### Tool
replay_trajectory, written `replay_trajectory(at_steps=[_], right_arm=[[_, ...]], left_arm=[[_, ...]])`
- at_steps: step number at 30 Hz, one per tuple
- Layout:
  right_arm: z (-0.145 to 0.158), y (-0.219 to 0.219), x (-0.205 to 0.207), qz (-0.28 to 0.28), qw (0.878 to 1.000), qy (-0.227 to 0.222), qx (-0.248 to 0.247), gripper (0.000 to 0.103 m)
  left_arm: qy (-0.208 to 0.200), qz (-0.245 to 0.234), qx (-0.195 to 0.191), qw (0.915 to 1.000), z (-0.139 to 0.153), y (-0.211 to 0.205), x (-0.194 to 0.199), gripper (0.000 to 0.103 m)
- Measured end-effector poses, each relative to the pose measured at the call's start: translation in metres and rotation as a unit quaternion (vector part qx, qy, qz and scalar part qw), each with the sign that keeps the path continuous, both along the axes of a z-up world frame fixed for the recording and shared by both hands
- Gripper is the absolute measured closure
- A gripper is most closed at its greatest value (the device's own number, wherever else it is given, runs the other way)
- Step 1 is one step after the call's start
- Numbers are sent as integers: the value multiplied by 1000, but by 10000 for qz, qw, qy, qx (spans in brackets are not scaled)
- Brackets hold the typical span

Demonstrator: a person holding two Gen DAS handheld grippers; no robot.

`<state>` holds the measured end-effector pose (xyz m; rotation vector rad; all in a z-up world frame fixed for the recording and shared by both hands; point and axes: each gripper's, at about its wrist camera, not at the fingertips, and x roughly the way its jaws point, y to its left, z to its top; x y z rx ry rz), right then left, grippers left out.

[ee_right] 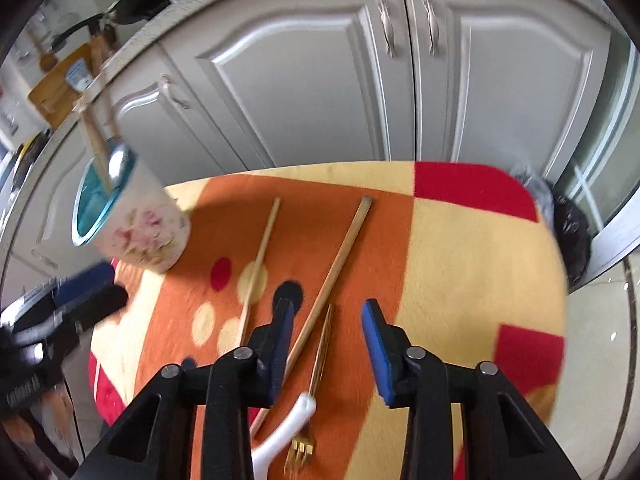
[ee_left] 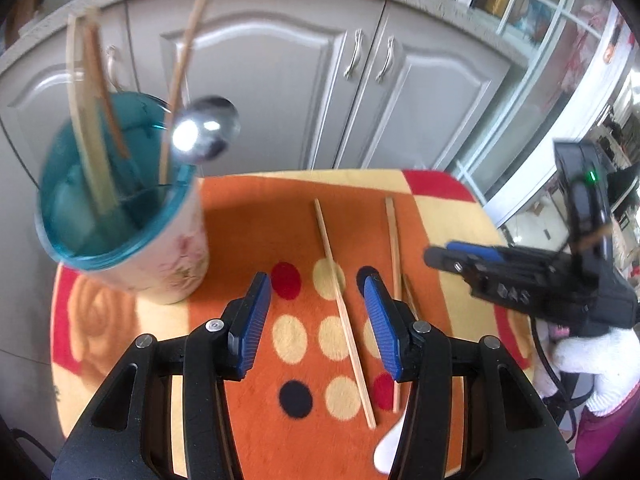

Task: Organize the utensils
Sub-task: 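Grasp a chopstick with the right tool while the left tool grasps the last chopstick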

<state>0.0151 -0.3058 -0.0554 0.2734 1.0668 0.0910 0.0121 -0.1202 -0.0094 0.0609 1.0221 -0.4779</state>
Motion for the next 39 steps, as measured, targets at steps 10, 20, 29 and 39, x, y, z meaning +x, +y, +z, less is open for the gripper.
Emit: replay_trajectory(at_steps=[10, 20, 29, 39], right_arm=[[-42, -11, 78, -167, 9992, 363, -47, 81], [-38, -15, 55, 469, 9980, 396, 172, 90], [-41, -9, 61, 506, 9980, 383, -70, 87], [4, -11, 36, 554, 9977, -124, 371, 91]], left_arm=[[241, 206, 371, 9988, -41, -37, 42, 55], [283, 333, 793, 9959, -68, -70, 78, 55], [354, 120, 891, 9953, -79, -79, 85, 99], [250, -207, -230, 9992, -10, -26, 37, 100]])
